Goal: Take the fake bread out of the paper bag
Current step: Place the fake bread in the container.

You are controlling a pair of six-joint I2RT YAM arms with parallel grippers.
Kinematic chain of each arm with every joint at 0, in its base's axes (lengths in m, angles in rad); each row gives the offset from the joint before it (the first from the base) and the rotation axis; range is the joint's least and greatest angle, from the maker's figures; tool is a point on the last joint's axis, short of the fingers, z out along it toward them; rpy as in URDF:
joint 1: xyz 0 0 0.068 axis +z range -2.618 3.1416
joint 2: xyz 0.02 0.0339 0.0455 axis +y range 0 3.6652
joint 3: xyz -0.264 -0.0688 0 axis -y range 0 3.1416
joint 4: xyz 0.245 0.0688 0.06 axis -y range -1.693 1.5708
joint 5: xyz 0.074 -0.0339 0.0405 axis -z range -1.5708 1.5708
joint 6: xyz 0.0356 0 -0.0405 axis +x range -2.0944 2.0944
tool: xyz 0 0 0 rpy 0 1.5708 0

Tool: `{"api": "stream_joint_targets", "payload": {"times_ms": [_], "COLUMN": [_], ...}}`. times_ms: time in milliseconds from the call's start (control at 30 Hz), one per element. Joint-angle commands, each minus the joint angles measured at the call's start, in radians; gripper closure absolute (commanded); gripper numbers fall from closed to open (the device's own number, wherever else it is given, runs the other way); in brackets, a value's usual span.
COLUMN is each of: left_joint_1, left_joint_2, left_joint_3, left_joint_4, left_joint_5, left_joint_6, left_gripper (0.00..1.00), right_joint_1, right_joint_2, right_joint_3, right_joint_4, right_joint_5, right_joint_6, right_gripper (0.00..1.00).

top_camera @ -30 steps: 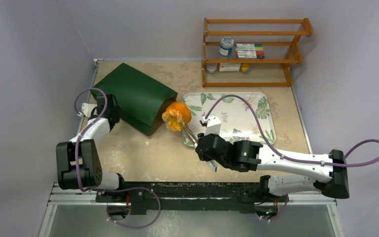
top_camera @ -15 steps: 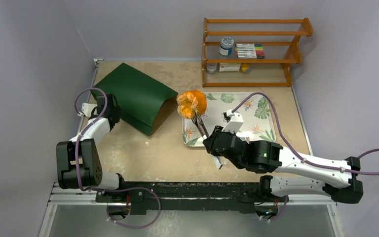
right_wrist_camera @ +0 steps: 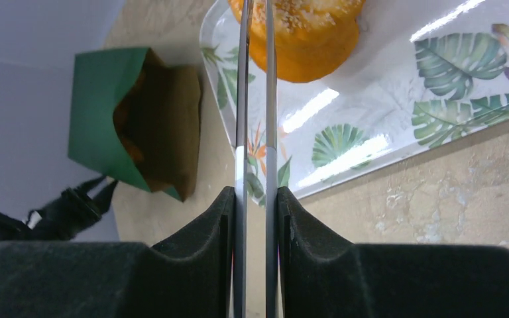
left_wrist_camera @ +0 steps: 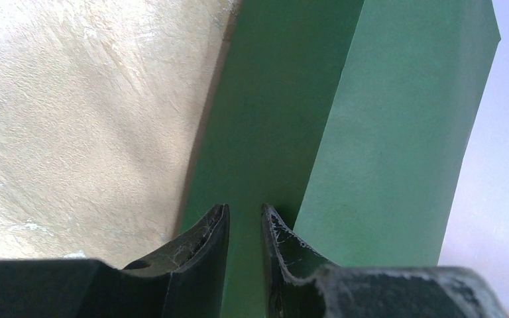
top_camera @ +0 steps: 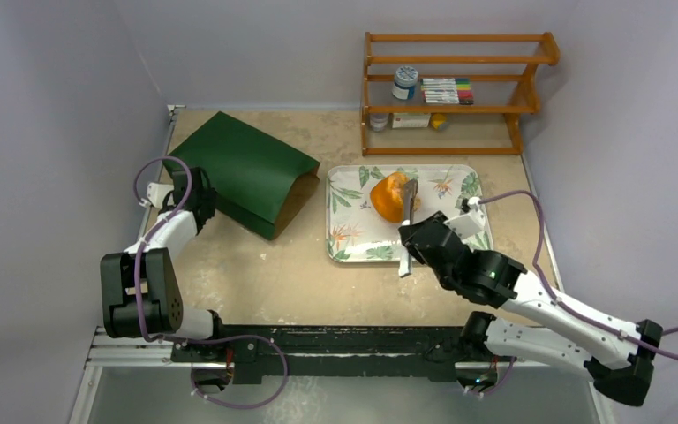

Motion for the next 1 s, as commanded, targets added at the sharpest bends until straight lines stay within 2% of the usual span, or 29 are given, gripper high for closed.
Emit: {"api": "stream_joint_targets", "payload": {"times_ms": [0,267,467,567,700,867,967], "left_joint_1": [-0.009,-0.019,-0.019,-0.020,-0.020,-0.019,-0.018], "left_joint_2": [0.000,0.001,0.001,0.000,-0.002,-0.018,-0.025], "left_joint_3": [0.014,0.013,0.019,0.028,0.033,0.030,0.026], "left_joint_4": [0.067,0.070,0.072,0.068,0.067,0.058,0.054], "left_joint_5": [0.016,0.018,0.016,0.012,0.006,-0.013,-0.023], "left_joint_6": [0.022,0.021,0.017,0.016,0.016,0.024,0.025], "left_gripper": [0.76,0.77,0.77,0.77,0.77,0.77,0.77], "right_joint_1": [-0.052,-0.073,-0.073,-0.073,-0.072,-0.069,-0.069], "right_joint_2": [-0.061,-0.054,0.004,0.037,0.124,0.240,0.324], "right_joint_3": [-0.049,-0.116,-0.044,0.019,0.099,0.140,0.139], "right_joint_4": [0.089,0.138,0.144,0.175,0.223,0.288,0.296], "right_joint_5": [0.028,-0.026,-0.003,0.018,-0.035,-0.222,-0.328], "right_joint_6": [0.115,0.113,0.027,-0.098,-0.280,-0.476,-0.523], "right_gripper": [1.00,1.00,0.98,0.98,0.96,0.96,0.98]}}
